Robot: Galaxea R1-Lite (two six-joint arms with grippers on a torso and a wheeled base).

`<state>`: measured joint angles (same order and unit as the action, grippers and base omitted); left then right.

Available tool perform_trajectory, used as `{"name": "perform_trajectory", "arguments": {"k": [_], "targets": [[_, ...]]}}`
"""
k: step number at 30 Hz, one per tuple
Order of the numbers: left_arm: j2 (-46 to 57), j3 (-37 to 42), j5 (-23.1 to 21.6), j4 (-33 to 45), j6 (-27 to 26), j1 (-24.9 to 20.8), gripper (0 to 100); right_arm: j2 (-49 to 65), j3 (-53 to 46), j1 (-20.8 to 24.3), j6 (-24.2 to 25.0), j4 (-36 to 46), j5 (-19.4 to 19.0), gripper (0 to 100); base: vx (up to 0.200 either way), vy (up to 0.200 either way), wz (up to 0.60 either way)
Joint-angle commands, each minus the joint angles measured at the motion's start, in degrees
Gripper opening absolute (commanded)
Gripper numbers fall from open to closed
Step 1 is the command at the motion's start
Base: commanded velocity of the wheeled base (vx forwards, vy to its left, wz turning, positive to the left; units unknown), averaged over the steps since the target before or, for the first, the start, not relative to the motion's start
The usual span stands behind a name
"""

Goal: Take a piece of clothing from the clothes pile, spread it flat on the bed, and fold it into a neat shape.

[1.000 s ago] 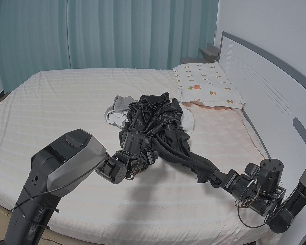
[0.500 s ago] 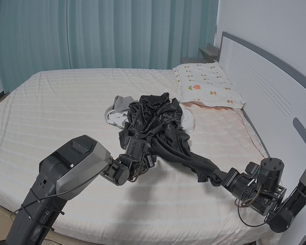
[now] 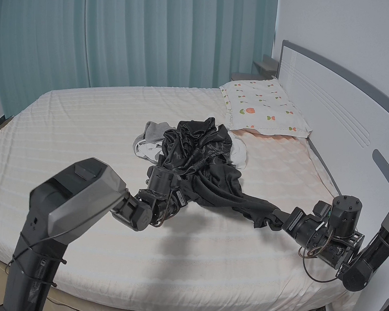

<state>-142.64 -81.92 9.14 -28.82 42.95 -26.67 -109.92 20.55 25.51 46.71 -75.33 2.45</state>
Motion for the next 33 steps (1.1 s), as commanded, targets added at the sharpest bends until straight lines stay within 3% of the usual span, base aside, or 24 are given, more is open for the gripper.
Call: {"name": "perform_trajectory", "arguments": {"k": [1,9,14,23,27,33], "targets": [[18.72,12.58,-3.69,-1.5,2.23,0.83,0,2.96,5.2,-1.08,-0.57,0.44,-0.17,0,0.0,0.0,0.0],[39.55,28.83,-2.29,-8.53,1.96,2.42,0,14.12,15.57,-1.78,-4.97,7.47,-0.43,0,0.0,0.0,0.0],[47.46,36.31,-2.99,-12.4,1.96,3.56,0,20.27,17.5,-1.78,-5.05,12.75,-3.5,0,0.0,0.0,0.0],[47.37,45.97,-4.05,-13.54,3.99,3.56,0,15.79,9.15,-1.52,-3.91,14.24,-5.44,0,0.0,0.0,0.0],[46.75,48.7,-6.33,-18.64,9.0,3.38,0,14.12,7.48,-1.61,-2.51,12.84,-5.53,0,0.0,0.0,0.0],[46.31,52.92,-8.7,-19.26,11.28,2.77,0,13.07,6.6,-1.52,-0.4,10.37,-5.44,0,-0.2,0.0,0.0]]}}
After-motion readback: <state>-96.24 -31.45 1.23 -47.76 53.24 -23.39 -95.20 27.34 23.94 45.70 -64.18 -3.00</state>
